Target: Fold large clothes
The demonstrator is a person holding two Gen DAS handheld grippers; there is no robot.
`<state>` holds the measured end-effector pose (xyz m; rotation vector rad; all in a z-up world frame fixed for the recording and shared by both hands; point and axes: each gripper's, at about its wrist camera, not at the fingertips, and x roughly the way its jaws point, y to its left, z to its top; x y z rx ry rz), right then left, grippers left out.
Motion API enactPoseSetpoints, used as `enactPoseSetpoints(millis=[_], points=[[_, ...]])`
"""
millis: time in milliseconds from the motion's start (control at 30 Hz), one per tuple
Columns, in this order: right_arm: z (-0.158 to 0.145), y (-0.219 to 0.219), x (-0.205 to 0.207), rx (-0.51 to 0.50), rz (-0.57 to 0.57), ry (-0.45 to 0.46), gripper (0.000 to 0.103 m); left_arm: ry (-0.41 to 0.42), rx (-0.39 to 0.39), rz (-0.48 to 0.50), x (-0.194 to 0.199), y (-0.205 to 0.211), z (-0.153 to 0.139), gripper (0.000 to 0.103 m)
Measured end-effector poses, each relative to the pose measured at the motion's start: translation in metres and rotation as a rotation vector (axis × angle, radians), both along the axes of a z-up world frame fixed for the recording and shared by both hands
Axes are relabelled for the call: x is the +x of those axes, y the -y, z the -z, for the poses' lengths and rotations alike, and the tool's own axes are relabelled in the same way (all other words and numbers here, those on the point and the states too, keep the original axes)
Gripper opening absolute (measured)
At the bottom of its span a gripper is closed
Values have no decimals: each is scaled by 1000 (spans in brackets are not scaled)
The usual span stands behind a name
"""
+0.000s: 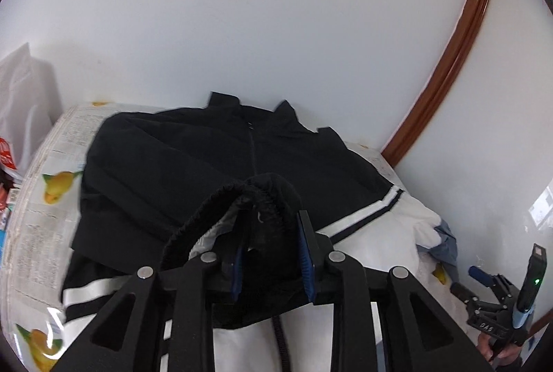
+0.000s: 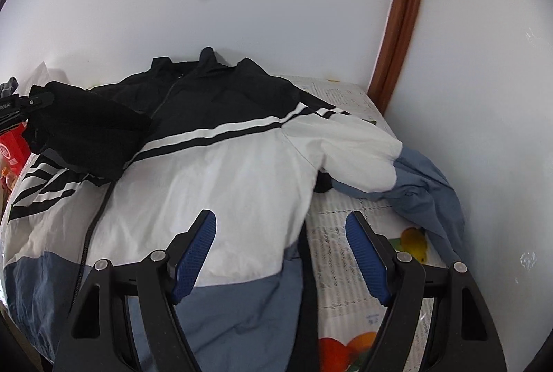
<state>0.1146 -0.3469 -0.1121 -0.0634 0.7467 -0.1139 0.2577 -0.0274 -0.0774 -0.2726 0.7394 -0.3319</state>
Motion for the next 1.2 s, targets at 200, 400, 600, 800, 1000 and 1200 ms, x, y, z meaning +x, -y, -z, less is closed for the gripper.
enactPoseSetpoints(millis=[200, 400, 600, 800, 1000, 1200], points=[[3, -6, 2, 24, -26, -4, 76, -2, -22, 104, -15, 30, -10, 67], [-6, -35, -5, 16, -76, 14, 76, 63, 43, 64, -50, 11, -26, 69], [-9, -79, -6, 19, -144, 14, 77, 67, 74, -42, -86, -54, -19, 73], [-1, -151, 5, 25, -278, -18, 77, -17, 149, -154, -120, -117, 19, 73], [12, -242, 16, 6, -444, -43, 80, -151, 145, -187, -141, -151, 77, 73], [31, -308, 41, -7, -484, -54, 82, -174, 135, -162, -150, -152, 104, 73]])
